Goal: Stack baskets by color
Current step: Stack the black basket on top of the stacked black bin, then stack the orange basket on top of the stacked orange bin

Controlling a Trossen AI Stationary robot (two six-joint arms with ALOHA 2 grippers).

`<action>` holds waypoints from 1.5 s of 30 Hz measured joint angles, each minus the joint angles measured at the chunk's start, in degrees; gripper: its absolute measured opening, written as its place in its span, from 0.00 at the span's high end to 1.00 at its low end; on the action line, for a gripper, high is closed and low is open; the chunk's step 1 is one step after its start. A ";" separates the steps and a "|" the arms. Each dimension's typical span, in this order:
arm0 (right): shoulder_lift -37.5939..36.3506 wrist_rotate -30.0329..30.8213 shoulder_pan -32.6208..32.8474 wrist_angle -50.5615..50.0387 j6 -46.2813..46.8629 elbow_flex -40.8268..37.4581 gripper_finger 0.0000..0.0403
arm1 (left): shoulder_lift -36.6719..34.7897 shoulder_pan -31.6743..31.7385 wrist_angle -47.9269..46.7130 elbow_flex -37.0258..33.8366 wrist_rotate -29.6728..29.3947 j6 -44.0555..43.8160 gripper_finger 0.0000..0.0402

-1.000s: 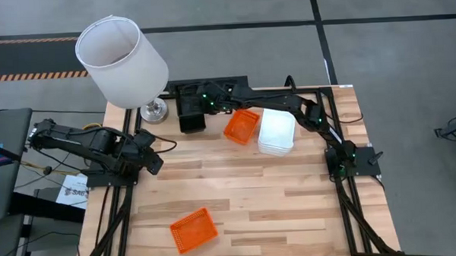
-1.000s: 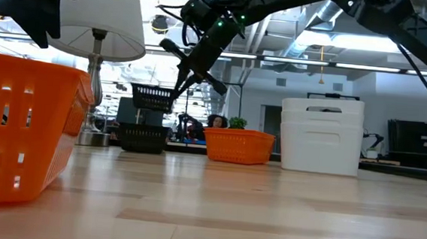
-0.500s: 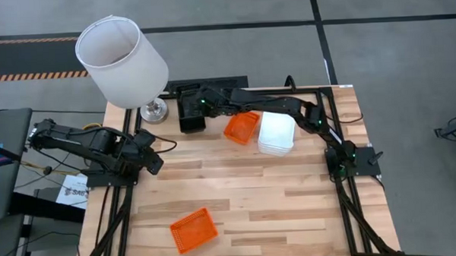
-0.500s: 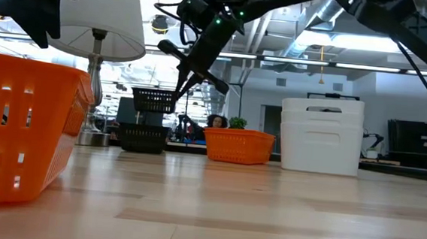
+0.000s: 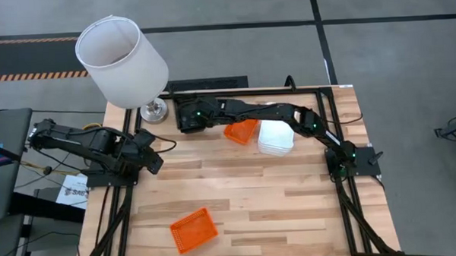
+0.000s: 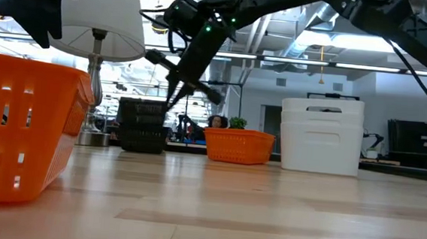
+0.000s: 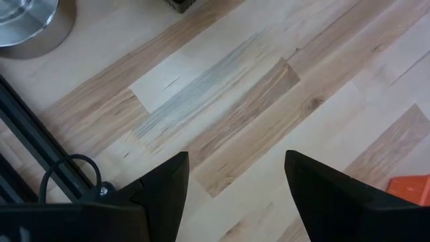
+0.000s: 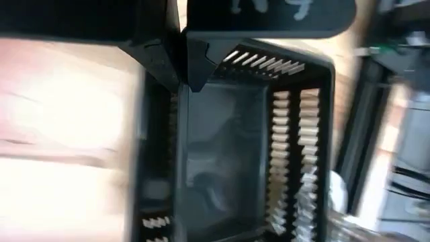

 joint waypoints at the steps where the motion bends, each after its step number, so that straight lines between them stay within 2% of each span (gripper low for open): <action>1: 0.00 -0.11 -0.05 0.37 -0.02 0.00 0.98 | 0.00 0.00 0.10 0.00 0.02 0.04 0.42; 7: 0.00 -1.19 -0.98 0.23 -1.48 0.02 0.97 | -0.09 0.00 0.00 0.00 -0.24 0.06 0.42; 22: 0.00 -4.25 -1.73 -0.33 -2.42 0.02 0.75 | -0.04 0.00 0.02 0.00 -0.39 0.84 0.42; 25: 0.00 -5.08 -2.10 -0.40 -6.02 0.02 0.72 | -0.04 0.02 0.02 0.00 -0.37 0.85 0.42; 32: -5.10 -15.17 -3.25 -2.63 -17.07 0.27 0.64 | -0.04 0.01 0.00 0.00 0.88 1.53 0.42; 38: -6.58 -24.12 3.07 -9.72 -24.66 0.20 0.60 | -0.04 0.01 0.00 0.00 1.57 3.82 0.42; 43: -6.60 -23.89 10.69 -11.07 -25.51 0.11 0.58 | -0.04 0.00 0.00 0.00 1.58 5.88 0.42; 45: -6.40 -20.20 13.77 -10.99 -24.10 0.11 0.58 | -0.05 0.02 0.02 0.00 1.58 6.37 0.42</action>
